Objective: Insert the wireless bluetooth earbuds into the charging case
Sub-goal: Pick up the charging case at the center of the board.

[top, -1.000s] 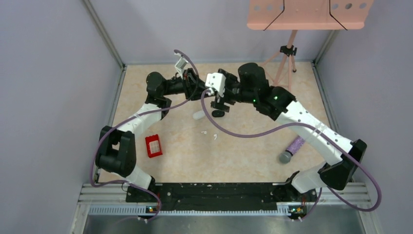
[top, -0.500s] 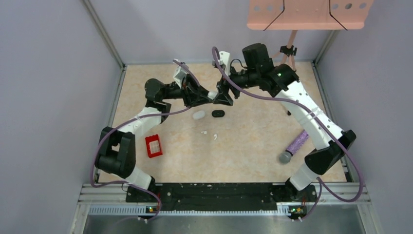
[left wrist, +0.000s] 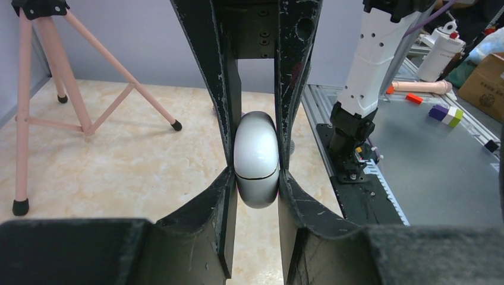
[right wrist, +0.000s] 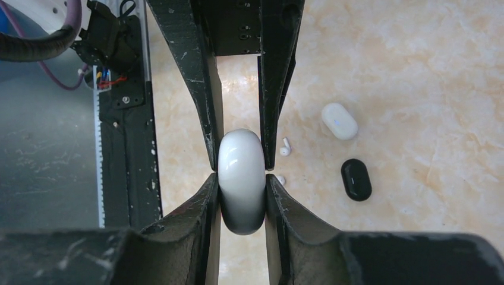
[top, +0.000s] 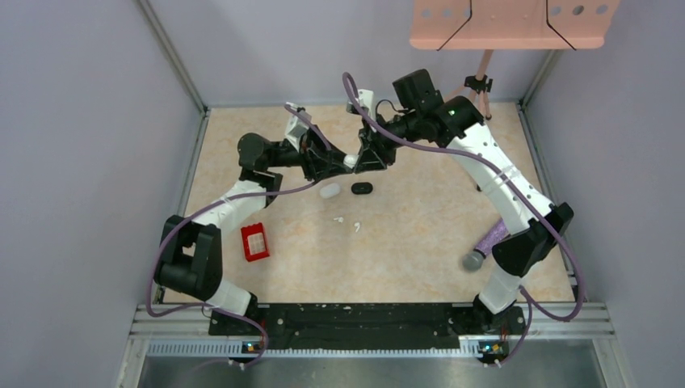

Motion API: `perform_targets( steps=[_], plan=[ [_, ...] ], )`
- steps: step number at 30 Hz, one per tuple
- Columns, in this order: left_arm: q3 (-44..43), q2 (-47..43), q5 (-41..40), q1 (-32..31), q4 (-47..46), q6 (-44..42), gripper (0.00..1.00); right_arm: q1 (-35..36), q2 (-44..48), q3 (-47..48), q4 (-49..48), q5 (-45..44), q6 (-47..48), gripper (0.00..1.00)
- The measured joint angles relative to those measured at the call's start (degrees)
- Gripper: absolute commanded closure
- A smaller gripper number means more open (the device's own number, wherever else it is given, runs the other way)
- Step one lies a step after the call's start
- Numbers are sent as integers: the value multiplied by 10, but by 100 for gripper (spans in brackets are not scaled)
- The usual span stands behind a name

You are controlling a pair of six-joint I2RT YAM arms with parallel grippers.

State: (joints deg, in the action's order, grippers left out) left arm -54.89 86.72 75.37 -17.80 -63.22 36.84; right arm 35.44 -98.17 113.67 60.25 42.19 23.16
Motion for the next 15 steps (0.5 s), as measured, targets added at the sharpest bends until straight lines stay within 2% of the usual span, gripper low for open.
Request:
perform_targets(
  steps=[3,10,12,15],
  plan=[
    [0,0,-9,-2,21,-11,67,-1,-2,1,7,-2,15,86],
    [1,-2,-43,-5,55,-20,59,-4,-2,1,2,-9,43,84],
    [1,-2,-49,-5,59,-20,59,-4,-2,0,-3,-10,43,84],
    [1,-2,-52,-6,59,-19,75,-5,-2,-2,-11,-12,43,83]
  ],
)
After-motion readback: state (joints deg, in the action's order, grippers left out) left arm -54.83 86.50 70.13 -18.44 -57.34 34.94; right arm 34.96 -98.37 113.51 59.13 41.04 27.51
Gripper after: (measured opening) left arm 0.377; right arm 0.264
